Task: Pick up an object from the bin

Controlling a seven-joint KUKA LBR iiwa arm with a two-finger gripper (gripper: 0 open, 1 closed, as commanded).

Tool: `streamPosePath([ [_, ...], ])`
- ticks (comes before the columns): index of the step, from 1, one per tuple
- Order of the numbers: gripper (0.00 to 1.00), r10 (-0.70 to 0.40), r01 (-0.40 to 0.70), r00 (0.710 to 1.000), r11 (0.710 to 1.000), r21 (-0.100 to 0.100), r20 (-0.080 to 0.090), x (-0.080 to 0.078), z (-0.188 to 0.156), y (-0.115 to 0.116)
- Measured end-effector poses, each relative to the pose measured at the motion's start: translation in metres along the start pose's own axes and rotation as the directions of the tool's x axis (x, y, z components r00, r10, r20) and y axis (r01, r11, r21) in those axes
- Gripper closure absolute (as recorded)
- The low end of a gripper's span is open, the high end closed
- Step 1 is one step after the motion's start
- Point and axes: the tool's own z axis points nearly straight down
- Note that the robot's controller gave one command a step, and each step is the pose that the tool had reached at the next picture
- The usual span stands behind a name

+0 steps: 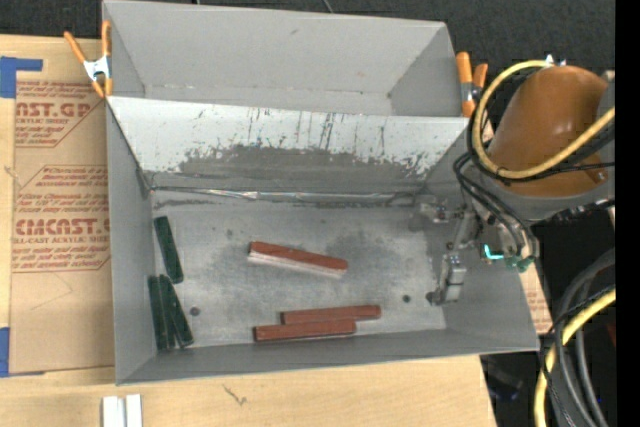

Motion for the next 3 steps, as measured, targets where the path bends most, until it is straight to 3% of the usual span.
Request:
streamPosePath([
  [1, 0.0, -0.001, 0.001, 1.0, 1.0, 0.001, 0.007, -0.002, -0.003, 0.0],
  [2, 0.0, -0.036, 0.036, 0.999, 0.999, 0.002, 0.012, -0.004, 0.066, 0.048],
  [3, 0.0, -0.068, 0.068, 0.998, 0.998, 0.0, 0.001, -0.004, 0.066, 0.088],
])
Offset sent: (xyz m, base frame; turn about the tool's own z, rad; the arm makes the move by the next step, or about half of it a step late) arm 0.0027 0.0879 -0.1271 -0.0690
